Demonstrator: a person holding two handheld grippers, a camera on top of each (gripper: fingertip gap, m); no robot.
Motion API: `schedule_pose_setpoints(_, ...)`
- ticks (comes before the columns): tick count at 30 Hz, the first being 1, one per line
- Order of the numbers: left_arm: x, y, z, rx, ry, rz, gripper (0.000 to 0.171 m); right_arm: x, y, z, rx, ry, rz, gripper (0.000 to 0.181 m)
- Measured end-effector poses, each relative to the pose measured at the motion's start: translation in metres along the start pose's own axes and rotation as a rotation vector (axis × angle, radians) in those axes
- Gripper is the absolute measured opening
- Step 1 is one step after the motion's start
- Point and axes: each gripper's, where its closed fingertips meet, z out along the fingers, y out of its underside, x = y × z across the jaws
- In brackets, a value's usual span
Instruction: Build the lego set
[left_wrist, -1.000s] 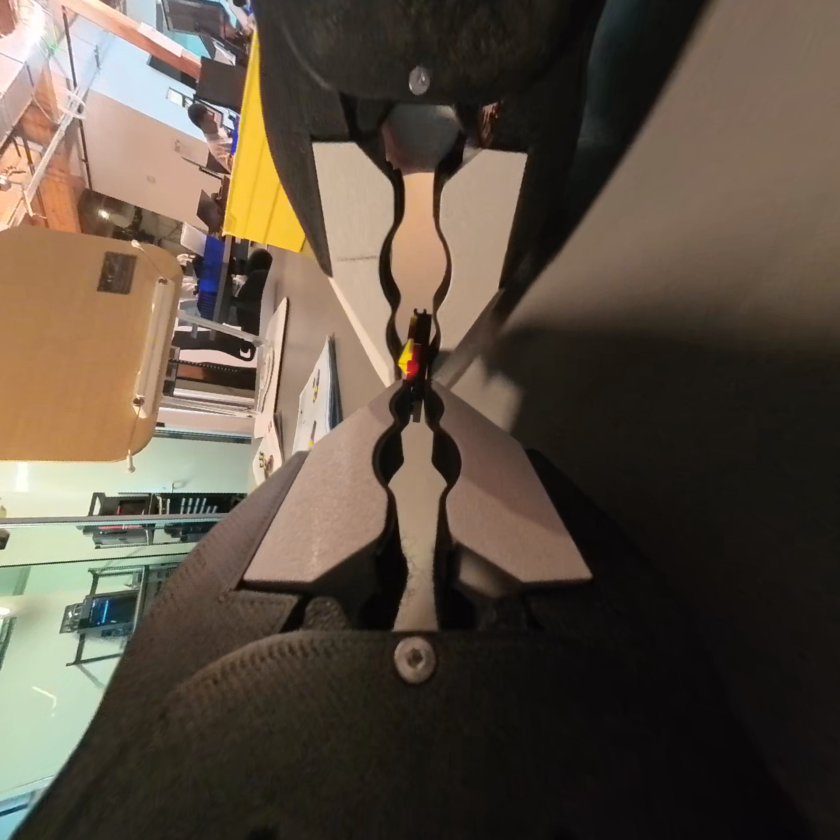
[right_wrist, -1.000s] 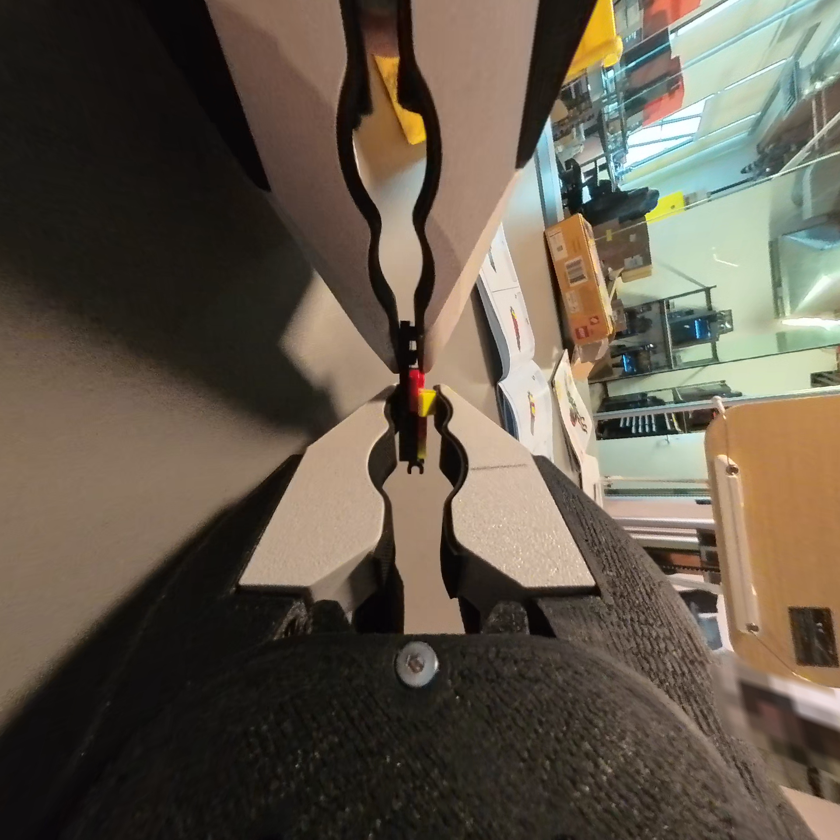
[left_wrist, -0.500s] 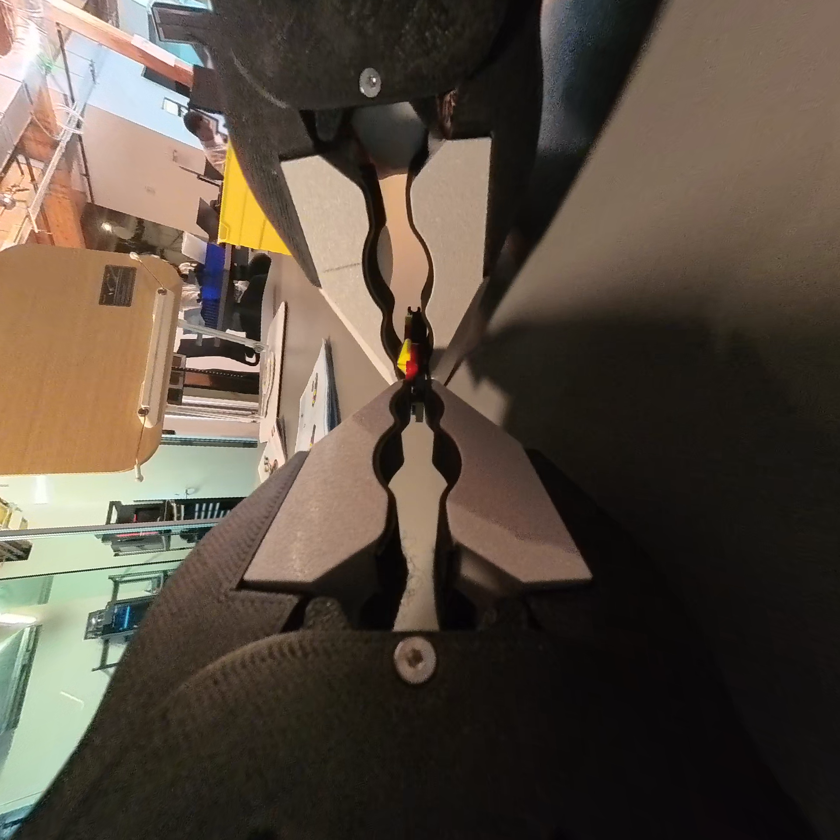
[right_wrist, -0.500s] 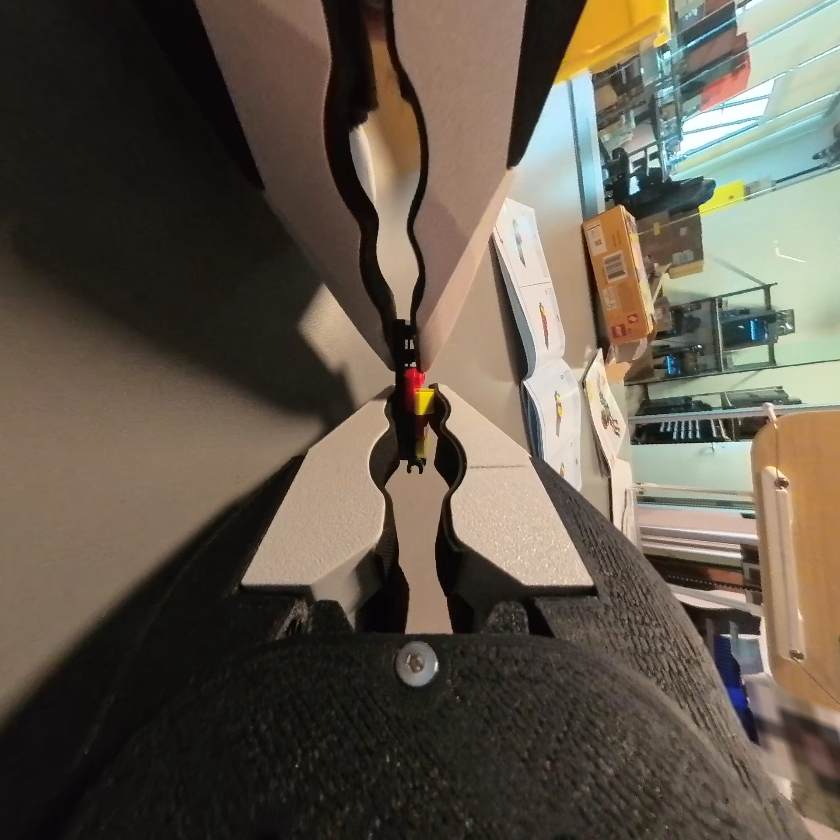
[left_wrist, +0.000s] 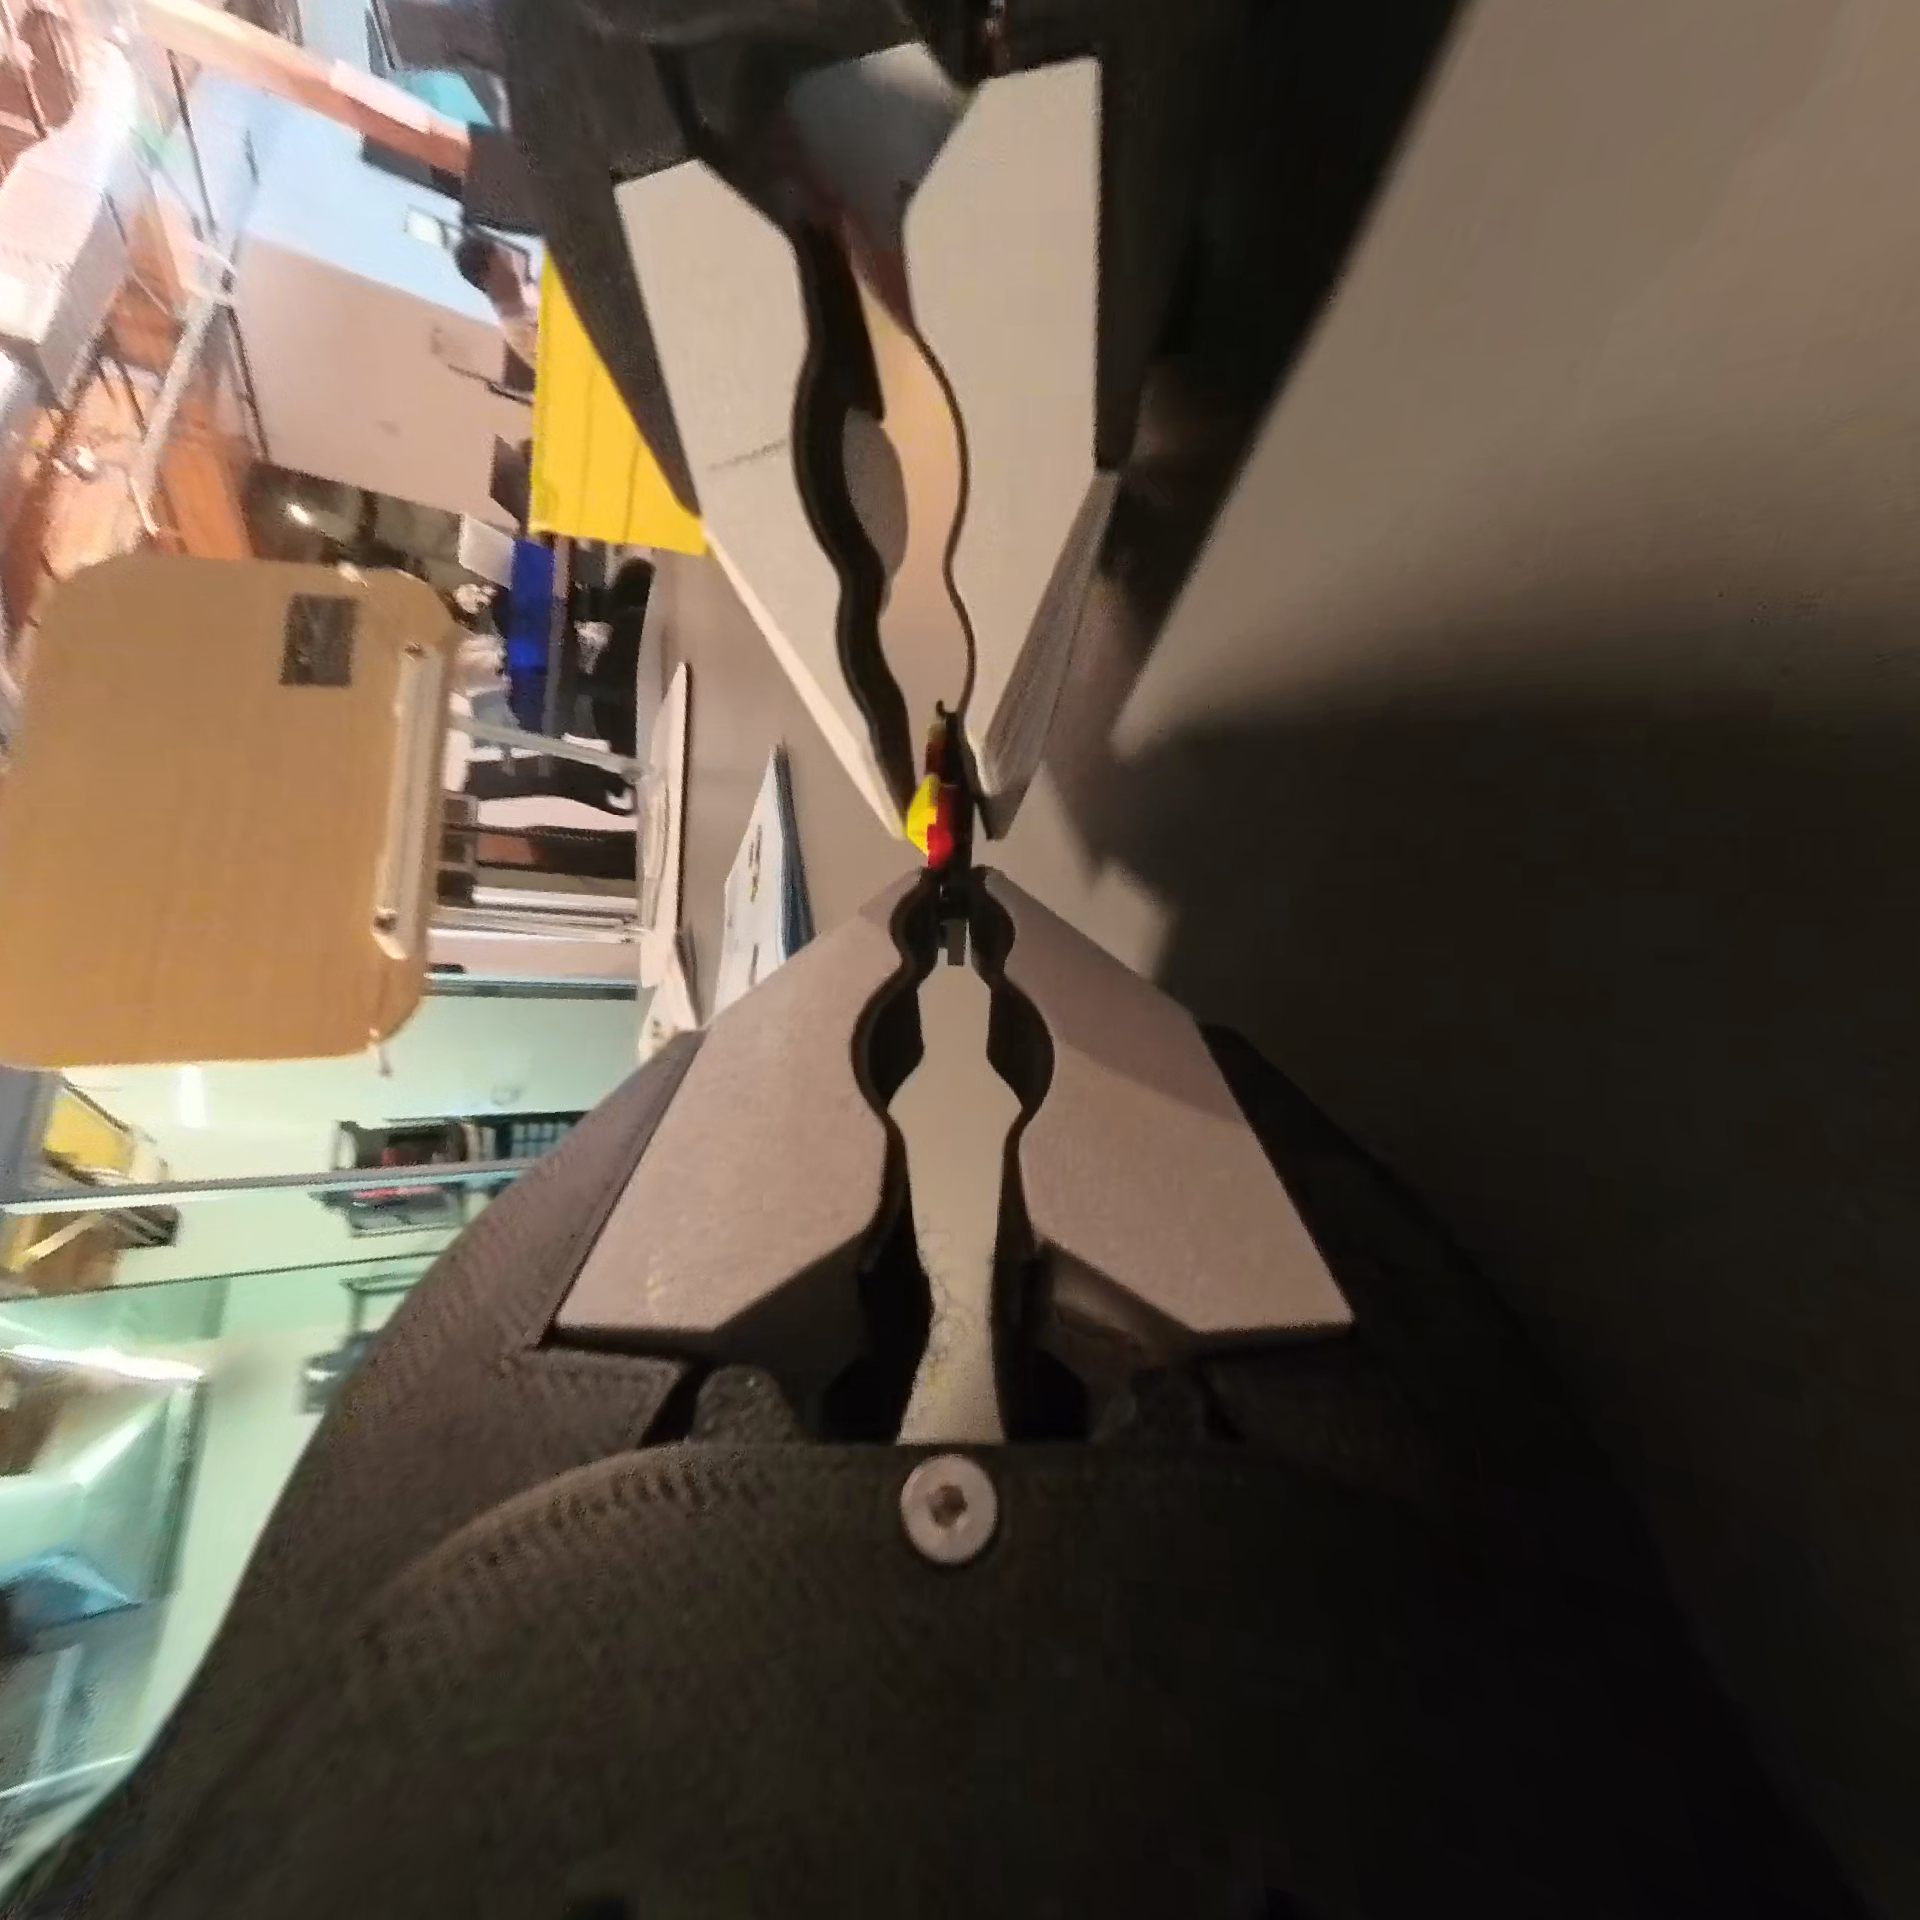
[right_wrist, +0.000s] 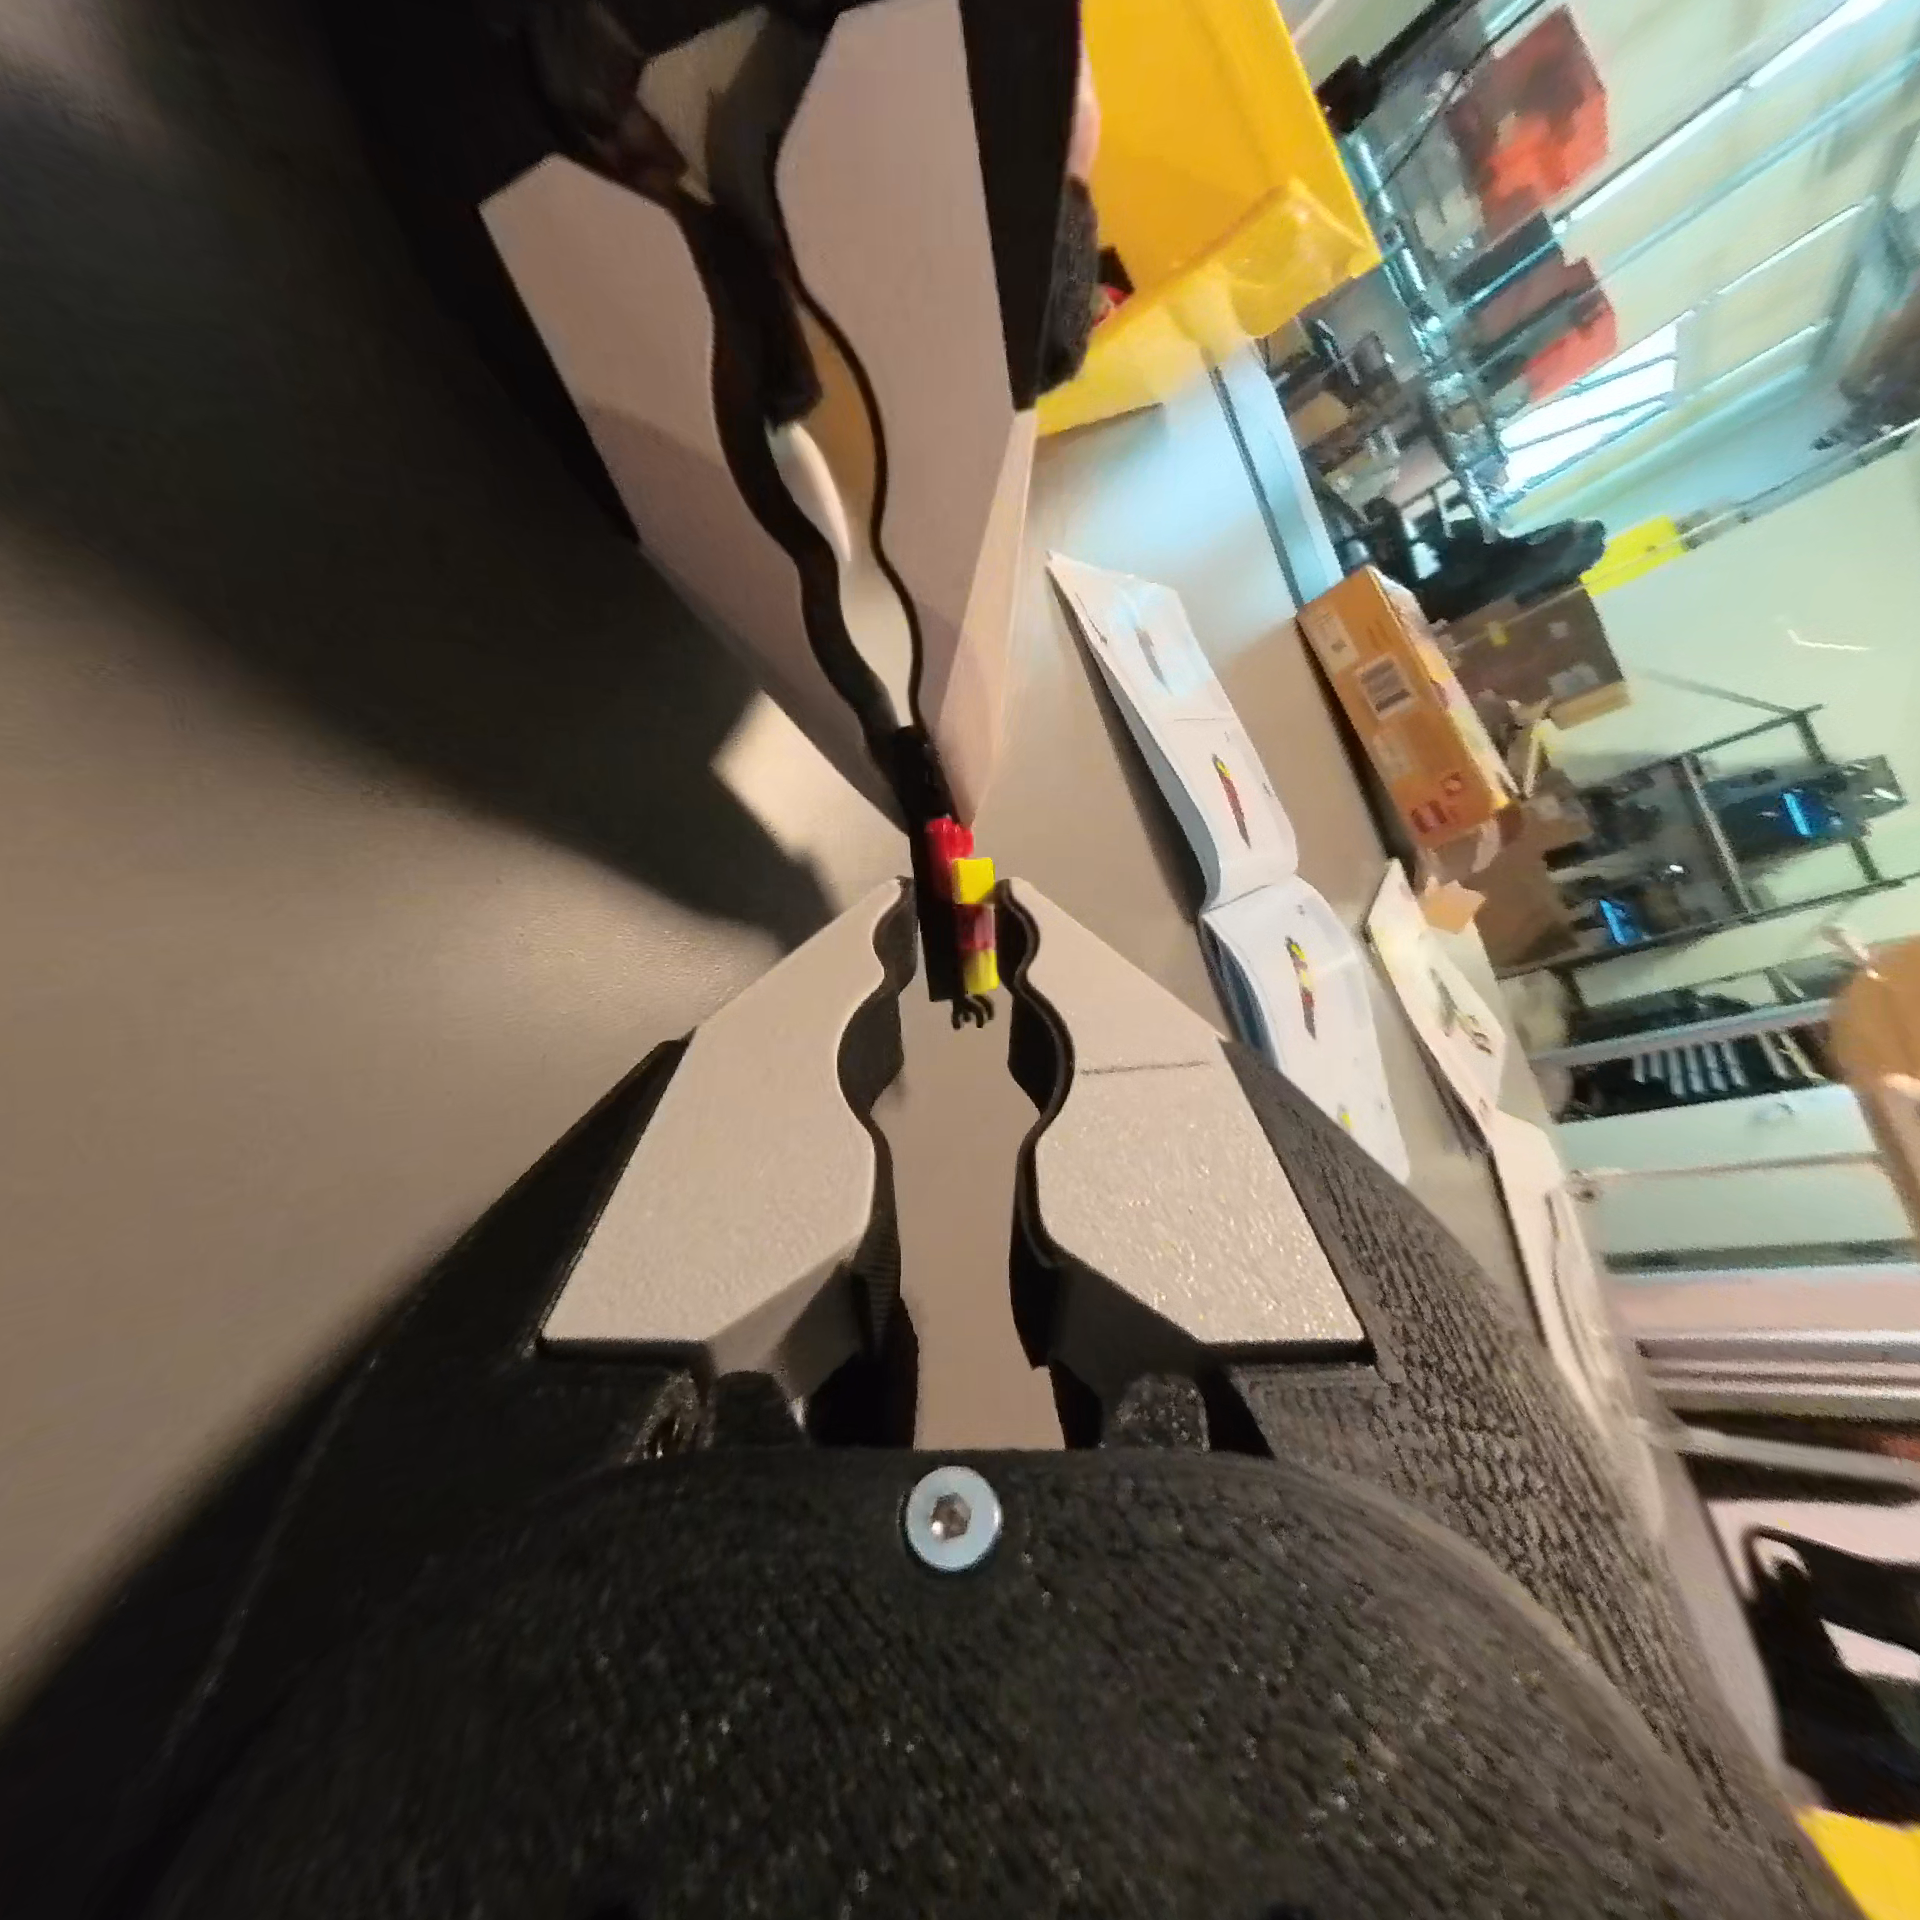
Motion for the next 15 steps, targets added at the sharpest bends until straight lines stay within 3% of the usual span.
schedule_pose_setpoints(15,0.0051,-0.0070,-0.0021,0.011,-0.076,0.288,0.004,-0.0106,-0.0047,-0.0082,0.022,-0.113,-0.054,0.013)
